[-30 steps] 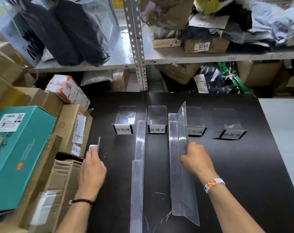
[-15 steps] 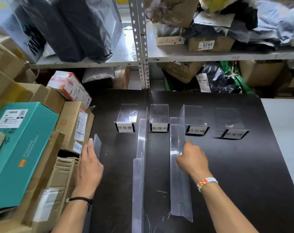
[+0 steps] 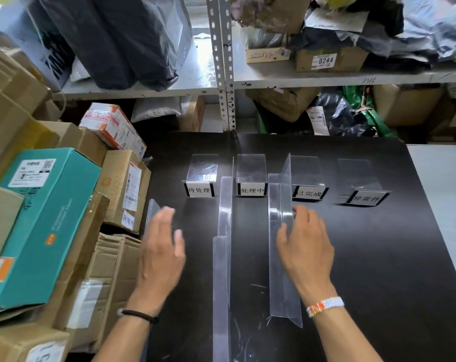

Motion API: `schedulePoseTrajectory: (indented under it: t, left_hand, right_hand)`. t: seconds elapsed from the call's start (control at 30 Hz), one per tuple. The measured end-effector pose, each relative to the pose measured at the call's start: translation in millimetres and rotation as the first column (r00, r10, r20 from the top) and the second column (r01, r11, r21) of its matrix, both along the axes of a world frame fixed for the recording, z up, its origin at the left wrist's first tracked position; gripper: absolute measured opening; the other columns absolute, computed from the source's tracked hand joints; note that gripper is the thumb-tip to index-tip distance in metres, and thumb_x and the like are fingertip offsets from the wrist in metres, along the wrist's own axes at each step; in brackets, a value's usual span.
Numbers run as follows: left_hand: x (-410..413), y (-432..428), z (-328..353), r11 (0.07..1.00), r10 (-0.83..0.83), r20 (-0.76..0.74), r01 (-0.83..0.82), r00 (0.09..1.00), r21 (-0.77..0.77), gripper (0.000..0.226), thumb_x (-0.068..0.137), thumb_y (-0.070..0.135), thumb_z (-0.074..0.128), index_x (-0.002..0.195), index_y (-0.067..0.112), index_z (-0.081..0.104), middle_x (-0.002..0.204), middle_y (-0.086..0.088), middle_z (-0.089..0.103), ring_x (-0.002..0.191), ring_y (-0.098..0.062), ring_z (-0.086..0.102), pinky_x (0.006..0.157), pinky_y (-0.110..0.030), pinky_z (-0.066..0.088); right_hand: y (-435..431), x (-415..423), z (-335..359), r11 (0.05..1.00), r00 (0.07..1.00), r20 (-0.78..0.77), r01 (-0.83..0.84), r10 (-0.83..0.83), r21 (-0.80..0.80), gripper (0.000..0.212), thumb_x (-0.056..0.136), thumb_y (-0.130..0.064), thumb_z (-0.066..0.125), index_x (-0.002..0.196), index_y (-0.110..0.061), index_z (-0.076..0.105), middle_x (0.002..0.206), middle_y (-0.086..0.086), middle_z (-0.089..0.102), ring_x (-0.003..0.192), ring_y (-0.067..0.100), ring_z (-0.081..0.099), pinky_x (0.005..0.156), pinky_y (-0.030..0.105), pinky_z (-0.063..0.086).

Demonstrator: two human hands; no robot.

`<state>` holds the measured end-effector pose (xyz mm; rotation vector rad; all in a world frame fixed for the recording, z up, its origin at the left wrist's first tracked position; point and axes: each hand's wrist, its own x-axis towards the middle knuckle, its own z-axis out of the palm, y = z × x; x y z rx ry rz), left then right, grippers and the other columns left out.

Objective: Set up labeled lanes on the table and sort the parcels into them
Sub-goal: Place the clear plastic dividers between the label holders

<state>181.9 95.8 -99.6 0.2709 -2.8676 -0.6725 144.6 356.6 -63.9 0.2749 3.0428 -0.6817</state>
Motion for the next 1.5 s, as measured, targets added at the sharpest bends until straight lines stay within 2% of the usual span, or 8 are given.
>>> schedulePoseTrajectory:
  t: [0.1,0.2,0.27,0.33,0.97,1.17,1.27,1.5]
  left_hand:
    - [7.4,43.1,-13.0,0.917,0.002,0.215,-0.087,0.977,0.389,0.038,0.109,0.021,0.049,0.147,0.021,0.054,0.144,0.010,0.053,0.133,-0.007,0.050,0.116,-0.027,0.036]
    - [7.7,62.2,-39.3,0.616,-0.043,0.506,-0.376,0.861,0.692,0.033,0.111,0.023,0.044,0.139,0.032,0.061,0.143,0.007,0.062,0.129,-0.008,0.059,0.113,-0.035,0.047]
    - [6.6,67.7,-45.2,0.446,-0.086,0.574,-0.483,0.815,0.753,0.035,0.112,0.017,0.040,0.133,0.025,0.066,0.132,0.001,0.071,0.120,-0.008,0.066,0.103,-0.031,0.055]
    - [5.8,70.9,-42.4,0.415,-0.101,0.581,-0.496,0.808,0.763,0.036,0.112,0.014,0.039,0.128,0.023,0.069,0.122,0.002,0.075,0.111,-0.005,0.070,0.092,-0.023,0.058]
    - [-0.8,64.9,-48.2,0.472,-0.156,0.580,-0.455,0.800,0.755,0.032,0.110,0.026,0.047,0.134,0.029,0.067,0.129,0.006,0.071,0.117,-0.006,0.067,0.102,-0.030,0.056]
    - [-13.0,78.9,5.0,0.770,0.186,0.155,-0.242,0.970,0.590,0.026,0.107,0.020,0.052,0.130,0.023,0.064,0.126,0.010,0.062,0.113,0.001,0.059,0.101,-0.025,0.049]
    - [-20.2,117.6,39.7,0.801,0.027,-0.009,-0.016,1.000,0.599,0.029,0.107,0.020,0.051,0.134,0.022,0.063,0.128,0.015,0.062,0.120,0.003,0.057,0.103,-0.017,0.045]
    - [-58.1,205.4,-26.3,0.541,-0.226,0.480,-0.301,0.848,0.785,0.046,0.110,0.042,0.042,0.150,0.021,0.055,0.147,0.012,0.054,0.138,-0.007,0.049,0.118,-0.027,0.033]
  right_hand:
    - [-33.4,26.8,-9.1,0.918,0.997,0.056,-0.027,0.054,-0.396,0.030,0.105,-0.021,0.054,0.134,-0.020,0.059,0.119,-0.005,0.062,0.106,0.013,0.059,0.084,0.026,0.042]
    - [-66.8,36.7,-48.7,0.773,0.911,0.387,0.144,0.141,-0.618,0.039,0.107,-0.026,0.045,0.145,-0.031,0.056,0.139,-0.007,0.060,0.128,0.011,0.056,0.108,0.028,0.043]
    - [-78.7,39.3,-72.7,0.706,0.863,0.487,0.263,0.132,-0.657,0.042,0.100,-0.035,0.042,0.137,-0.046,0.058,0.142,-0.007,0.061,0.129,0.013,0.059,0.112,0.042,0.048]
    - [-81.9,40.1,-85.7,0.652,0.849,0.512,0.315,0.133,-0.690,0.041,0.100,-0.032,0.041,0.134,-0.047,0.059,0.138,-0.008,0.061,0.125,0.014,0.060,0.108,0.047,0.053]
    - [-84.1,37.0,-76.6,0.595,0.824,0.551,0.380,0.129,-0.708,0.036,0.108,-0.035,0.038,0.137,-0.043,0.056,0.139,-0.008,0.060,0.126,0.014,0.059,0.109,0.045,0.052]
    - [-27.7,26.4,-13.3,0.760,0.989,0.056,0.141,-0.137,-0.634,0.026,0.107,-0.020,0.054,0.129,-0.030,0.063,0.117,-0.017,0.062,0.107,-0.009,0.058,0.088,0.002,0.037]
    - [23.6,6.2,2.1,0.753,0.955,-0.074,0.176,-0.286,-0.634,0.021,0.105,-0.017,0.056,0.121,-0.029,0.065,0.111,-0.013,0.064,0.096,-0.015,0.057,0.079,0.002,0.039]
    - [62.1,-17.8,-61.3,0.563,0.917,0.387,0.374,-0.102,-0.737,0.044,0.108,-0.049,0.041,0.148,-0.036,0.053,0.150,-0.011,0.057,0.137,0.009,0.054,0.118,0.045,0.042]
